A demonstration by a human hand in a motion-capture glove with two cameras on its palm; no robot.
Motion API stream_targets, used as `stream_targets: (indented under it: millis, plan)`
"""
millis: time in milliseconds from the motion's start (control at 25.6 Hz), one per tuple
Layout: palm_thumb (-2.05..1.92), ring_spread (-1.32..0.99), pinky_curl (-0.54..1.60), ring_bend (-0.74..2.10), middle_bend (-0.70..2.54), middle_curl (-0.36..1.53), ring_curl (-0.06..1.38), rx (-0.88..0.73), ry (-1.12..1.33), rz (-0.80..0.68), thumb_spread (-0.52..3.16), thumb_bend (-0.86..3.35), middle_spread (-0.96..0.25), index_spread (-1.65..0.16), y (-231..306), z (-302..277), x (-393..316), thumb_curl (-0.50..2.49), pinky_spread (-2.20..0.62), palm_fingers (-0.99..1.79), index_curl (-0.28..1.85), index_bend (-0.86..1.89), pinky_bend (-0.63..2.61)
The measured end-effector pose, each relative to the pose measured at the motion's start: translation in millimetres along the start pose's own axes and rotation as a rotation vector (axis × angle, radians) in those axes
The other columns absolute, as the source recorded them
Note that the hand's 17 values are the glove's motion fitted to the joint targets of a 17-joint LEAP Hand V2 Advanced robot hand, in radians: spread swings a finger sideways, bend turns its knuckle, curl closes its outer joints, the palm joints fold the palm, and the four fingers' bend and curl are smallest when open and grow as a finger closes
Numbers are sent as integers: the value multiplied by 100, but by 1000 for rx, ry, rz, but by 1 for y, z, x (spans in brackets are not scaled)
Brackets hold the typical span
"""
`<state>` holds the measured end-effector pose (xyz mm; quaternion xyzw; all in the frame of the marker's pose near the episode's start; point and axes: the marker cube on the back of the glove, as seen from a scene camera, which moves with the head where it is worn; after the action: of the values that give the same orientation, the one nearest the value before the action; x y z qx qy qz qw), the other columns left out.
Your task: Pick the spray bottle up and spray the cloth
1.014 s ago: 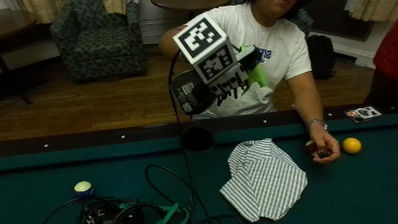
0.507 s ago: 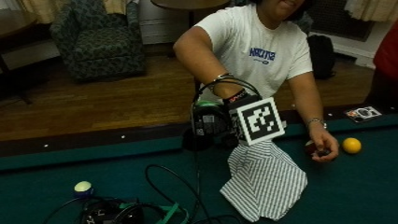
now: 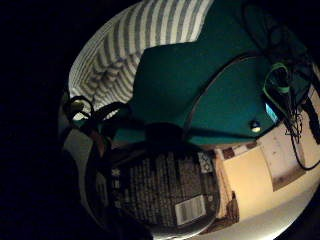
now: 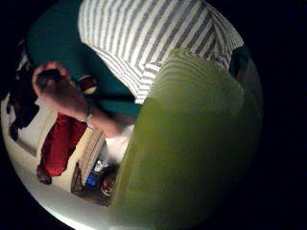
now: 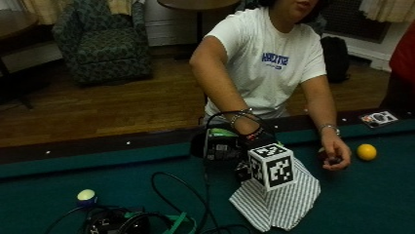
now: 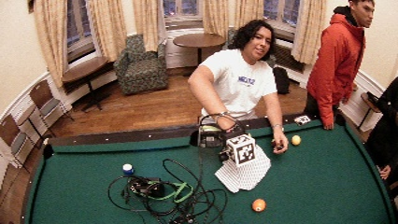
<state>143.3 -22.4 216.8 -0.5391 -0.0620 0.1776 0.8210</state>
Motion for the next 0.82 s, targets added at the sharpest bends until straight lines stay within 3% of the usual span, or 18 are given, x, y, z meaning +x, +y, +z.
stream_targets:
  millis: [195,390,819]
  plan:
    - [92,-20,40,76,73,57,49,-43,6,2,44,-3,-16,-27,-14,16,-3,78,-31,136,60,31,44]
    - [92,-20,40,75,73,57,49,37,-16,-67,44,-3,-16,-27,5,2,-8,78,-31,136,61,30,44]
    - [92,-20,39,75,72,57,49,441,-286,-494,45,-3,-16,-27,126,-69,-41,80,-31,137,62,28,44]
